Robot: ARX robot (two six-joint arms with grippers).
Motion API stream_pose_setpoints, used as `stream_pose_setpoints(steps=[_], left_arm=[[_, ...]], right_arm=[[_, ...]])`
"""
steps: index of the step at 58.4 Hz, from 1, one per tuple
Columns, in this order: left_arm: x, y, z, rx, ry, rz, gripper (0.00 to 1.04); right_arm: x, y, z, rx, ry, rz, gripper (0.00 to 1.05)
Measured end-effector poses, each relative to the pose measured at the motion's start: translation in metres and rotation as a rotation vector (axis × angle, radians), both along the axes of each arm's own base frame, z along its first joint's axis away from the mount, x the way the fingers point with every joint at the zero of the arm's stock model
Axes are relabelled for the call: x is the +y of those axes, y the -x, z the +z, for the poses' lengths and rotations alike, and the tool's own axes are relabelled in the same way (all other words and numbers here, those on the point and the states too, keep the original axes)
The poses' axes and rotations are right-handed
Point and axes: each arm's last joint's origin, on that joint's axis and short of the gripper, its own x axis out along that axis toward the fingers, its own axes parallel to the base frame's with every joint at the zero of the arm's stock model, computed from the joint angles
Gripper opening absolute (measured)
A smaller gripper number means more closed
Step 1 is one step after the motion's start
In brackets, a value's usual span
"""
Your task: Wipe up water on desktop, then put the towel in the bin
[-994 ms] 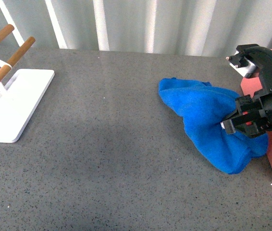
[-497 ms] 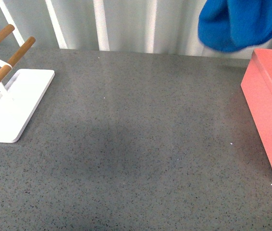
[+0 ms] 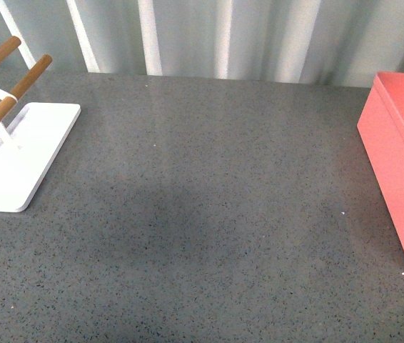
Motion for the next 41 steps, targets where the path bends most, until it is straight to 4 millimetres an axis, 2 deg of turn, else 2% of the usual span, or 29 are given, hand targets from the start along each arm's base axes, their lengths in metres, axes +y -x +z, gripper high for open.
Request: stream_pose_setpoints(steps=[6,14,23,41], left_arm=[[0.000,0.000,0.000,0.000,0.000,0.000,0.98],[0.000,0.000,0.000,0.000,0.000,0.000,0.98],[0.000,0.000,0.000,0.000,0.000,0.000,0.98],[0.000,0.000,0.000,0.000,0.000,0.000,0.98]], right_arm=[[-0.022,-0.006,-0.030,0.146,-0.022,-0.067,0.04],[-0.039,-0.014,-0.068,0.320,-0.087,-0.130,0.04],[-0.042,-0.018,-0.089,0.386,-0.071,-0.167,0.04],[-0.035,-0.020,-0.124,0.479,-0.050,-0.185,0.05]])
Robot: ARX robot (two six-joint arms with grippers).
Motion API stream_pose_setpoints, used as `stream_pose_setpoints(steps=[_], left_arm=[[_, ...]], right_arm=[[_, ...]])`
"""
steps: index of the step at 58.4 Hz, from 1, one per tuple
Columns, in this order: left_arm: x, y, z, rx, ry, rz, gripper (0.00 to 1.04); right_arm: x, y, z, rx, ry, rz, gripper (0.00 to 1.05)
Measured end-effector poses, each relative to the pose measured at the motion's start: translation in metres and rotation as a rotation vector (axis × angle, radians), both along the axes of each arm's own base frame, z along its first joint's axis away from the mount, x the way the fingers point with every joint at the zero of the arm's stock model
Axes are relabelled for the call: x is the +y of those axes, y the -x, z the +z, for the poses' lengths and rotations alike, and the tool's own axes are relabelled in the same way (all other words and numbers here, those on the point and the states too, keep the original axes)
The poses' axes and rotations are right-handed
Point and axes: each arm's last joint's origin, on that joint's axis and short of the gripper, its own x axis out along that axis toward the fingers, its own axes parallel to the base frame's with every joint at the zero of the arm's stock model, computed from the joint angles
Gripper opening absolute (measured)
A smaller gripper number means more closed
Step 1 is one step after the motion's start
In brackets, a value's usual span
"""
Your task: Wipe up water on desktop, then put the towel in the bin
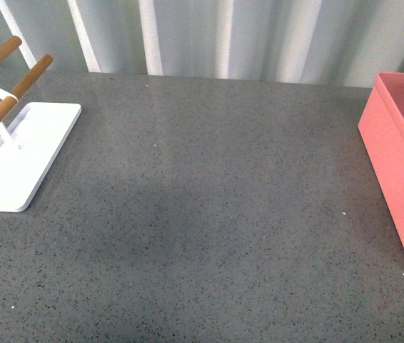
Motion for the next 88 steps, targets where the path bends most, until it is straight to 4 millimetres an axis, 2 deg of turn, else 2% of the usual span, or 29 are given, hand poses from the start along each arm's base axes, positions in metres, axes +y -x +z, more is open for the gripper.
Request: stream_pose_setpoints(steps=[16,36,57,76,82,88], left_arm=[[0.000,0.000,0.000,0.000,0.000,0.000,0.98],[0.000,0.000,0.000,0.000,0.000,0.000,0.98],[0.000,0.000,0.000,0.000,0.000,0.000,0.98],[0.000,0.000,0.000,0.000,0.000,0.000,0.98],[0.000,0.000,0.000,0.000,0.000,0.000,0.98],[0.000,0.000,0.000,0.000,0.000,0.000,0.98]], right_arm=[[0.001,0.000,-0.001,-0.009,-0.019,0.007,0.49],[0.002,0.000,0.002,-0.016,-0.032,0.011,0.99],[0.013,0.007,0.023,-0.054,-0.145,0.081,0.98],[0.008,0.017,0.026,-0.064,-0.071,0.151,0.98],[0.010,0.021,0.042,-0.125,-0.086,0.171,0.98],[0.016,0.031,0.070,-0.254,-0.037,0.190,0.98]])
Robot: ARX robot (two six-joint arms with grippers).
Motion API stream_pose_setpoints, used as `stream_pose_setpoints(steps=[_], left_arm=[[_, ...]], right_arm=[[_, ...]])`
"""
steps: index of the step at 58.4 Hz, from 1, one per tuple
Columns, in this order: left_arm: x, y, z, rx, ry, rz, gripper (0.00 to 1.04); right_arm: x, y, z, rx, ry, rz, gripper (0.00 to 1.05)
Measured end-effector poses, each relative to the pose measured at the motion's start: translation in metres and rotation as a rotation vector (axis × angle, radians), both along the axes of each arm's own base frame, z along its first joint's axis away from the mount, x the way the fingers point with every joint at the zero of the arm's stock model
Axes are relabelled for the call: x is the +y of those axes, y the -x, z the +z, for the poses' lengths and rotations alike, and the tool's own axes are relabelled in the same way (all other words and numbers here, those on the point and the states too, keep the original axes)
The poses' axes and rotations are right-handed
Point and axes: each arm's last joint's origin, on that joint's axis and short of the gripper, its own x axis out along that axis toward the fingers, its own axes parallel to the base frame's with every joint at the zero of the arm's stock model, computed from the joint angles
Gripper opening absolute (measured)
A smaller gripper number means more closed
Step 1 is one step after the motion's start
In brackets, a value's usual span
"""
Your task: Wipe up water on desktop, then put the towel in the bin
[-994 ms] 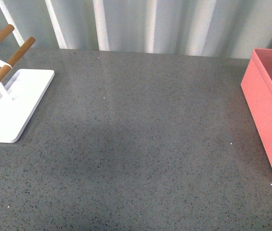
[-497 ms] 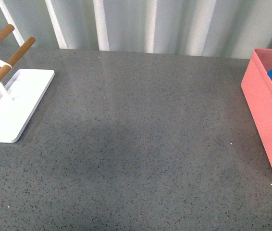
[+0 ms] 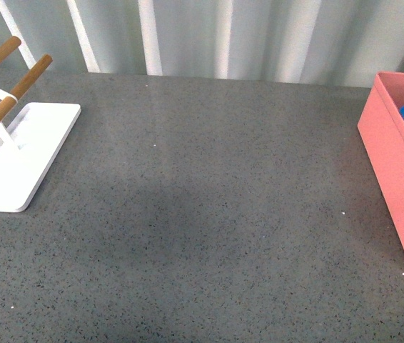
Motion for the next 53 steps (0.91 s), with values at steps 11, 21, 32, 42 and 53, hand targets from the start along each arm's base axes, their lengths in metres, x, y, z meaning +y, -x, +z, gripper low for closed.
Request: stream_pose_setpoints(steps=[11,21,32,42,53], left_arm=[[0.000,0.000,0.000,0.000,0.000,0.000,0.98],[0.000,0.000,0.000,0.000,0.000,0.000,0.98],[0.000,0.000,0.000,0.000,0.000,0.000,0.98],[0.000,0.000,0.000,0.000,0.000,0.000,0.98],[0.000,0.000,0.000,0.000,0.000,0.000,0.98]], right_arm=[[0.031,0.044,0.060,-0.414,0.041,0.066,0.98],[0.072,0.114,0.081,-0.636,0.123,0.174,0.98],[0.080,0.155,0.063,-0.768,0.217,0.046,0.89],[0.085,0.177,0.021,-0.863,0.149,-0.113,0.57],[0.091,0.194,-0.011,-0.847,0.118,-0.097,0.18]])
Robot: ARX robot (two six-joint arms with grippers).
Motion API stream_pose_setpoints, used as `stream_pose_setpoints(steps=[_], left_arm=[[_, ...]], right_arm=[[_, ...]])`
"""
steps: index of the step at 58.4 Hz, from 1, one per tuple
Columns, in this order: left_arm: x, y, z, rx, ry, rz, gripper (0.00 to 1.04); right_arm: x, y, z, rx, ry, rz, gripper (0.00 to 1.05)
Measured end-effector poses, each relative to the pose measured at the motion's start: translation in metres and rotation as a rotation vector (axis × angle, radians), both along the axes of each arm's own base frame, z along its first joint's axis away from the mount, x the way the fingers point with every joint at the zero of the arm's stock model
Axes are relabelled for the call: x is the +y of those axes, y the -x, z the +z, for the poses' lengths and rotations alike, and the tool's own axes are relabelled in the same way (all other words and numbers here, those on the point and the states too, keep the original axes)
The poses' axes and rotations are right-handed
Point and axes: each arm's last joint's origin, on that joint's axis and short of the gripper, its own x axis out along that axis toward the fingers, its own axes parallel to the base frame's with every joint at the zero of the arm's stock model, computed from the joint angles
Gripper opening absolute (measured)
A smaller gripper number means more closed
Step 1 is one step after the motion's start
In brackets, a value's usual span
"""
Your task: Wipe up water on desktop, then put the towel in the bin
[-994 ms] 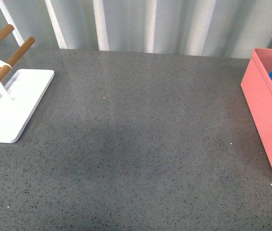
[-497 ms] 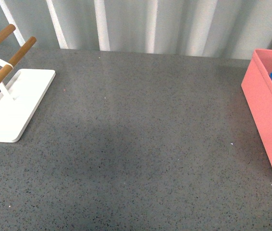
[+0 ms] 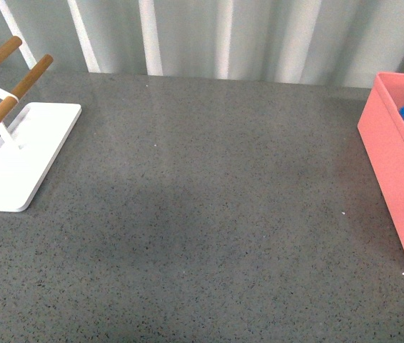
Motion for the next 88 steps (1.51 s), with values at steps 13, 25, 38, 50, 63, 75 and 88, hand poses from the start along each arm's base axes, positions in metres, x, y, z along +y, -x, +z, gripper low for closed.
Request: stream_pose_setpoints(steps=[13,25,38,50,63,75,88], left_arm=[[0.000,0.000,0.000,0.000,0.000,0.000,0.98],[0.000,0.000,0.000,0.000,0.000,0.000,0.98],[0.000,0.000,0.000,0.000,0.000,0.000,0.98],[0.000,0.000,0.000,0.000,0.000,0.000,0.98],[0.000,0.000,0.000,0.000,0.000,0.000,0.98],[0.000,0.000,0.000,0.000,0.000,0.000,0.98],[0.000,0.000,0.000,0.000,0.000,0.000,0.98]], right_arm=[[0.000,0.015,-0.021,-0.004,-0.004,0.001,0.03],[0.000,0.025,-0.032,-0.004,-0.004,0.001,0.03],[0.000,0.033,-0.040,-0.008,-0.005,0.001,0.03],[0.000,0.040,-0.046,-0.007,-0.005,0.001,0.03],[0.000,0.044,-0.048,-0.036,-0.006,0.001,0.03],[0.000,0.048,-0.048,-0.035,-0.006,0.002,0.03],[0.000,0.058,-0.053,0.002,-0.007,0.001,0.03]])
